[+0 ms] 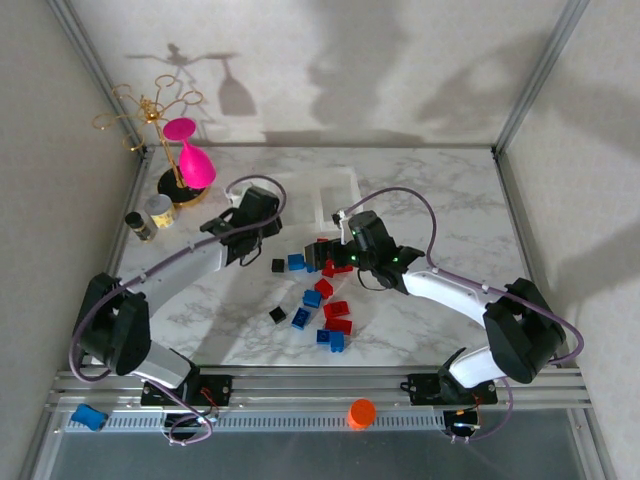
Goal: Sort the legos into containers by color
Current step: Place the lego in the container, then pick up the lego from the center of the table.
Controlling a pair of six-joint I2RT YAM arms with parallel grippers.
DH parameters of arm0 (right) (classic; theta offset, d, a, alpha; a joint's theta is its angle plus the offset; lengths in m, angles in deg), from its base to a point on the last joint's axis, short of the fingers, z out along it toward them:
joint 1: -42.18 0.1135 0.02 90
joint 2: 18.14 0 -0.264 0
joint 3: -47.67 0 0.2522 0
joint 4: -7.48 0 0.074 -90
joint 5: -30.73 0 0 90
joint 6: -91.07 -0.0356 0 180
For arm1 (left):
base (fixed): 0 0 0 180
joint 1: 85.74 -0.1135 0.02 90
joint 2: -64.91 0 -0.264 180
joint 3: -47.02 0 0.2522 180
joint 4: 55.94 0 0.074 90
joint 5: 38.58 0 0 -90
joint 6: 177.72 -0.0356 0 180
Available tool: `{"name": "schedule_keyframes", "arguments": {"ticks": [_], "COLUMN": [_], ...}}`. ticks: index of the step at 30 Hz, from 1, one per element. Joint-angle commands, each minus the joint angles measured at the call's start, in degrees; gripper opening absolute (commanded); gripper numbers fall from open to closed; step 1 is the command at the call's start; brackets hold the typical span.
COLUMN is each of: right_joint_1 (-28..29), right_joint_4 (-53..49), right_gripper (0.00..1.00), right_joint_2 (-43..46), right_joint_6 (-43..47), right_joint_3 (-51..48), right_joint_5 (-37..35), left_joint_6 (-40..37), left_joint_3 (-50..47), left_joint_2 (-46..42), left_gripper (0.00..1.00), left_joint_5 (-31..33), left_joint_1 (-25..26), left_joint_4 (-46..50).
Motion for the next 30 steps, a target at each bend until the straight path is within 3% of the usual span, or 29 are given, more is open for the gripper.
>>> {"name": "schedule_keyframes", "arguments": {"ticks": [1, 11, 19, 30], "right_joint_1": [0.8, 3.7, 4.1, 4.0], "right_joint_4": [-0.8, 4.1, 6.5, 4.7], "right_gripper": [0.99, 0.99, 0.99, 0.99], "right_joint_2": [-0.5, -2.0, -0.5, 2.7], "right_joint_6": [-0.4, -3.0, -5.1, -4.3], "right_joint_3": [-2.1, -7.6, -11.1, -11.2], "right_joint_5": [1.8, 1.7, 0.2, -2.3], "left_joint_6": [1.2, 3.7, 4.2, 1.0], "left_joint_3": [-3.7, -10.3, -9.5, -6.1], "left_joint_2": [-3.5, -1.5, 3.9, 11.6], "left_gripper": [0.68, 0.74, 0.66, 0.65], "left_joint_5": [-1.0, -0.2, 3.8, 1.9], "left_joint_1": [3.1, 10.1, 10.3, 9.6], "left_joint_4": [0.1, 0.0, 1.3, 0.7]}}
